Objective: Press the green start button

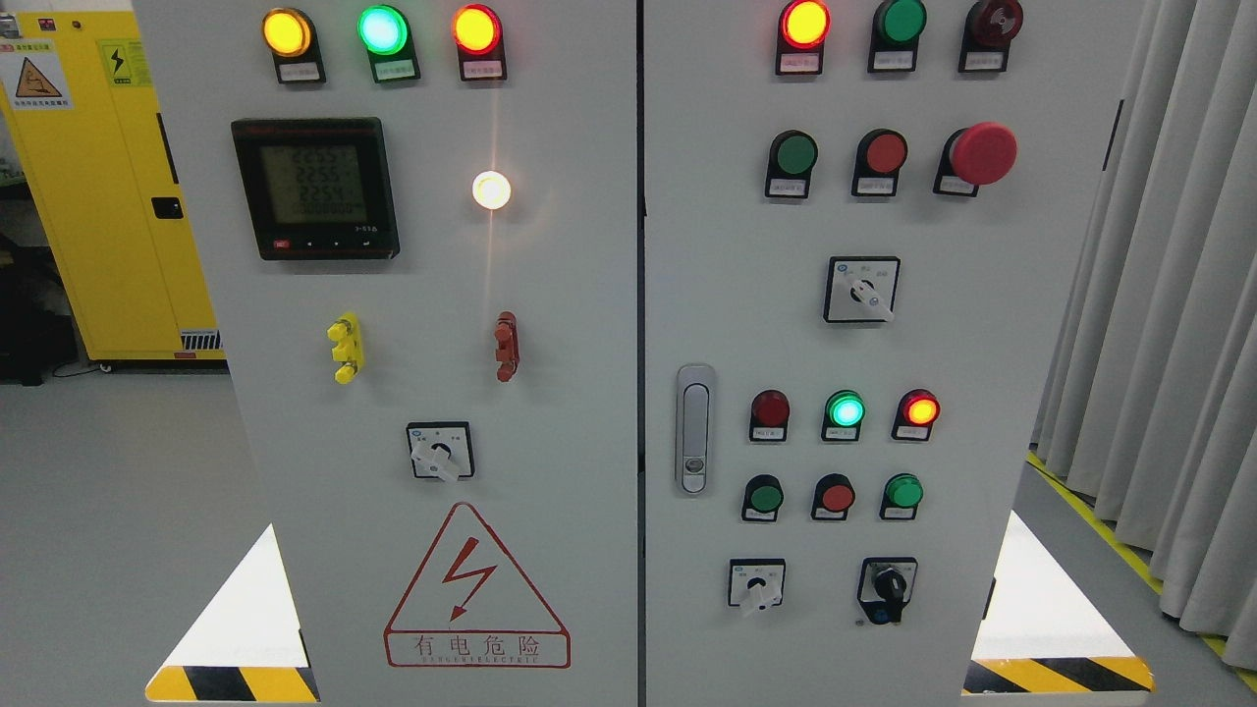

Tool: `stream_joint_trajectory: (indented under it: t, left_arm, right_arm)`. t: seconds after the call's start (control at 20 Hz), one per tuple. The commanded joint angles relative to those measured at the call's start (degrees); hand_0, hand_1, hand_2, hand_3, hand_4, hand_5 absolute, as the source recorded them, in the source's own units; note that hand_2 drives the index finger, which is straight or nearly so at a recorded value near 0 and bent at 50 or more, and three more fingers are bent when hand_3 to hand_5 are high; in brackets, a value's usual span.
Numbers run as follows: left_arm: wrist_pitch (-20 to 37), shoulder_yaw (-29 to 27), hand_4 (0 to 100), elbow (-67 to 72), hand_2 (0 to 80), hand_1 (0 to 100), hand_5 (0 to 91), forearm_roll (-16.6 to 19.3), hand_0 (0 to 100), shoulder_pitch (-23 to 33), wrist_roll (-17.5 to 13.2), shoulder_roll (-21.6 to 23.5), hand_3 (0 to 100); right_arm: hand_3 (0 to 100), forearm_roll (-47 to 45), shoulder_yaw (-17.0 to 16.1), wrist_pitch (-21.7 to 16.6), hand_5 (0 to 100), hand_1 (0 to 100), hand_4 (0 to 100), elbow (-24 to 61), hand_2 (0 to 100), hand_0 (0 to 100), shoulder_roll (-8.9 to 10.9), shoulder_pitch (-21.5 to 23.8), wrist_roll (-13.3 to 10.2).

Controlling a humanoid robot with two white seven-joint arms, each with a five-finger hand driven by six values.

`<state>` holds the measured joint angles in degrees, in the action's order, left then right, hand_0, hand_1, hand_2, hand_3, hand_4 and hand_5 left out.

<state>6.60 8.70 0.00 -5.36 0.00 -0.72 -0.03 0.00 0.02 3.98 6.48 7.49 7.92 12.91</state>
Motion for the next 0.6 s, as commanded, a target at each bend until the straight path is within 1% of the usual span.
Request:
stream_joint_trajectory:
  t: [0.0, 0.35, 0.45, 0.5, 0.55]
  left_arm:
    - [0.0, 0.0, 0, -1.1, 0.0, 56, 0.0, 0.0, 12, 0.1, 0.0, -0.1, 0]
    - [0.0, 0.0, 0, -1.1, 0.0, 56, 0.0, 0.0, 12, 0.1, 0.0, -0.1, 0]
    - [0.0, 0.0, 0, -1.1, 0.0, 56, 0.0, 0.0, 12, 0.1, 0.0, -0.1, 0]
    - [-0.1, 0.0, 0, -1.1, 0.0, 56, 0.0, 0.0, 12, 0.1, 0.0, -0.1, 0]
    - [-0.1, 0.0, 0, -1.1, 0.0, 56, 0.0, 0.0, 12, 0.1, 0.0, -0.1, 0]
  right_arm:
    - [0, -0.6, 1.3, 0.0, 0, 27, 0, -0.1, 0, 15, 0.15, 0.0, 0.2]
    - [0, -0.7, 1.3, 0.0, 0, 28, 0, -0.1, 0, 15, 0.15, -0.7, 0.3]
    - [0, -0.7, 1.3, -0.3, 0, 28, 0, 0.0, 0, 15, 0.15, -1.2, 0.6]
    - [0, -0.6, 1.5, -1.6, 0, 28, 0, 0.2, 0, 15, -0.02, -1.4, 0.4]
    - [0, -0.4, 1.5, -4.3, 0, 29, 0, 0.9, 0, 15, -0.28, -1.5, 0.0]
